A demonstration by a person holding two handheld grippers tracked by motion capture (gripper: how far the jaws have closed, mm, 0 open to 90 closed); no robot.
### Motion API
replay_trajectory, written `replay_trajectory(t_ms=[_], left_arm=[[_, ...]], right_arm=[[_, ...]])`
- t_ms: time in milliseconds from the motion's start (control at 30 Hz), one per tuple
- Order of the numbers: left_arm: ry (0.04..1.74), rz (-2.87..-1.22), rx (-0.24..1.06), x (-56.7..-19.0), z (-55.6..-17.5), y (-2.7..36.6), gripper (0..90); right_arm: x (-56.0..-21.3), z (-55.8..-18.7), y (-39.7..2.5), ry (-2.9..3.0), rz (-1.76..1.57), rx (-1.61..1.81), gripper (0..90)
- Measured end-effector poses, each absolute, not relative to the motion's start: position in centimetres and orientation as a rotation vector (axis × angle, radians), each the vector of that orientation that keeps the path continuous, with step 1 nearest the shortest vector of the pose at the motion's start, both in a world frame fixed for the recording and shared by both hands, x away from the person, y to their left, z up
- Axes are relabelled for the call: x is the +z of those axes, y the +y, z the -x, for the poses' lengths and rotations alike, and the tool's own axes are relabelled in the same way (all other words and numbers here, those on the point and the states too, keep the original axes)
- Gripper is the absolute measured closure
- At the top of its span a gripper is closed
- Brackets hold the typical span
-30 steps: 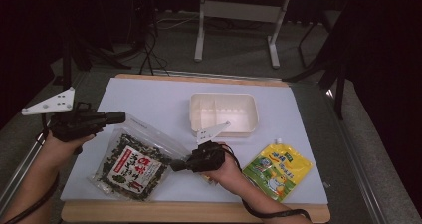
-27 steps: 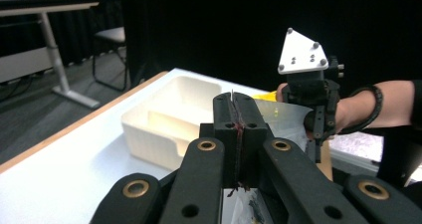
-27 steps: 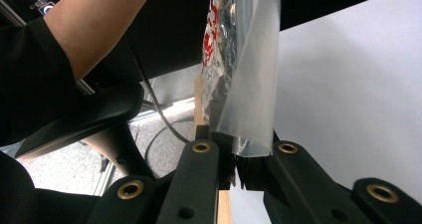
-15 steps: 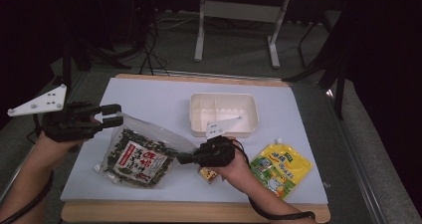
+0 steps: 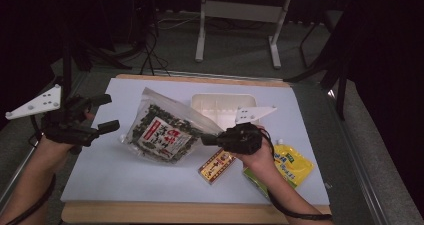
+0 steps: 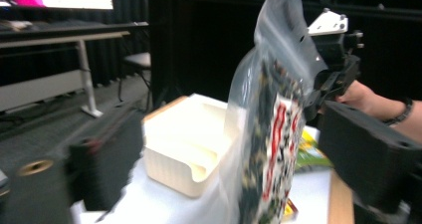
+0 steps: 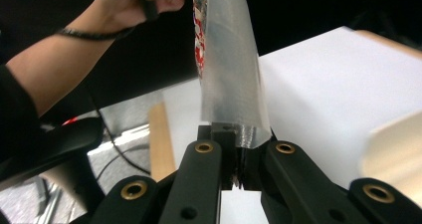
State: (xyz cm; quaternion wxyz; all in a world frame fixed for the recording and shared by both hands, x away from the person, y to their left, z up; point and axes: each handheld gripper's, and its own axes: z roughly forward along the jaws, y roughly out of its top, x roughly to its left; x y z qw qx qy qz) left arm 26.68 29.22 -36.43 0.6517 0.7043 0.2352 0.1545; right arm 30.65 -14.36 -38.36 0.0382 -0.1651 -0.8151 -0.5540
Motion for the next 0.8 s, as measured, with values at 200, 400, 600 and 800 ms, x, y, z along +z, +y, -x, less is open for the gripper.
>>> replay_trajectory(t_ms=[200, 400, 600, 800], left_arm=[[0.574, -1.564, 0.415, -37.9, -26.4, 28.6, 1.9], [0.634, -1.606, 0.469, -40.1, -26.1, 28.0, 1.9], [0.694, -1.627, 0.464, -42.5, -25.8, 27.6, 1.9], [0.746, -1.663, 0.504, -44.2, -25.3, 26.6, 1.9]], right_arm=[[-36.4, -31.2, -17.2, -2.519, 0.617, -1.768, 88.4], [-34.7, -31.8, -20.1, -2.527, 0.729, -1.847, 88.4], [-32.9, -32.5, -23.0, -2.560, 0.869, -1.906, 88.3], [-31.6, -33.3, -25.7, -2.600, 1.004, -1.934, 88.3]])
